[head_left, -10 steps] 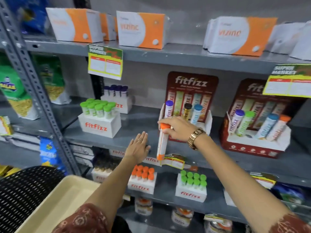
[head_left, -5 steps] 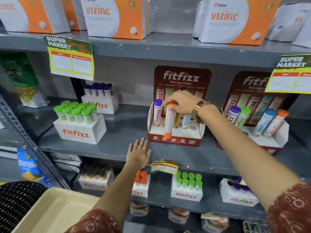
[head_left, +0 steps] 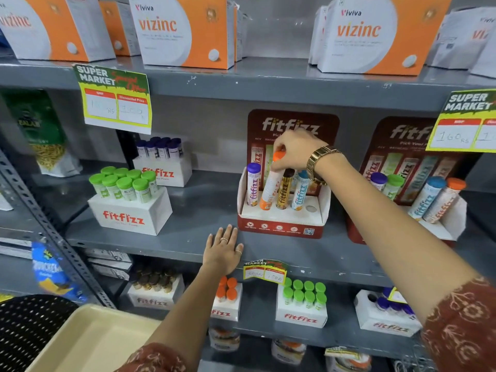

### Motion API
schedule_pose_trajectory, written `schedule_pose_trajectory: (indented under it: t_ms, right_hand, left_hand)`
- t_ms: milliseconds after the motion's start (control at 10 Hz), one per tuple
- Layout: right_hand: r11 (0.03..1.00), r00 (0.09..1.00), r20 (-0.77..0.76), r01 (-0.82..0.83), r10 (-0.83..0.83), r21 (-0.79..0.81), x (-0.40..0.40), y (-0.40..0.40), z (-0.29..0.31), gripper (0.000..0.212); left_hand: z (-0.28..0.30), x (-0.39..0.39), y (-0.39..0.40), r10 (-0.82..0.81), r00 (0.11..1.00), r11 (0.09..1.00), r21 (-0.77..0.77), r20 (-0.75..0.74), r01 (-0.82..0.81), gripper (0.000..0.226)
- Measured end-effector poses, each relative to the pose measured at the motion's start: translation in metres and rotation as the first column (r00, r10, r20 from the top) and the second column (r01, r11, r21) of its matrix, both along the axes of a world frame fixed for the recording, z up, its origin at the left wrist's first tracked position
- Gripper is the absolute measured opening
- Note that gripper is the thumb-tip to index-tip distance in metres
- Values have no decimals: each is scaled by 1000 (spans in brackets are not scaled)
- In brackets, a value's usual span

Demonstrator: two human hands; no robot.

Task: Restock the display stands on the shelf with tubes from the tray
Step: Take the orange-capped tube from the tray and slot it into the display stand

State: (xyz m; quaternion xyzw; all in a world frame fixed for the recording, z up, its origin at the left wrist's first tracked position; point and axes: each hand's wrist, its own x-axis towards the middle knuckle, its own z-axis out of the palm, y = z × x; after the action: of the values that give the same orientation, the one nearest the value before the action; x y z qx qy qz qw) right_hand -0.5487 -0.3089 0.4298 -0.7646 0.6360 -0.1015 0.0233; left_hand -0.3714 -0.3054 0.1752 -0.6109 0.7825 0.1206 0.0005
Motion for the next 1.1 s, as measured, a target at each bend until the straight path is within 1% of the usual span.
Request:
schedule_pose_trajectory:
  t_ms: [200,300,400,500,600,800,900,1000,1100]
  right_hand:
    - [999,991,132,-1,-4,37,1,1,-2,21]
    - [996,978,207,-5,-15,93,0,1,-2,30]
    - [989,970,241,6,-42,151,-1,3,-1,34]
    - [986,979,194,31,-64,167,0,5,-2,36]
    - [990,985,148,78,-94,115,0,7,-5,33]
    - [976,966,140,209,-215,61,-17,11,-9,27]
    - [952,948,97,304,-304,19,-34,9,-12,36]
    - [934,933,65,357,-355,-10,-44,4,-18,43]
    - [919,916,90,394,-391,-24,-58,-5,-32,47]
  left_hand:
    - [3,-1,2,1,1000,1000,-2,11,-1,56]
    - [3,-1,2,0,1000,1000,3,19,0,56]
    - [4,-1,2,-1,1000,1000,2,21,0,56]
    - [4,-1,2,-4,1000,1000,0,17,4,56]
    - [4,-1,3,-8,1000,1000,0,17,8,56]
    - [3,-1,3,-9,1000,1000,-3,17,9,56]
    - [3,-1,3,-9,1000,1000,-6,17,9,57]
    - [2,-1,2,-9,1000,1000,-10,19,9,57]
    - [-1,0,1,-11,1000,1000,-17,23,11,57]
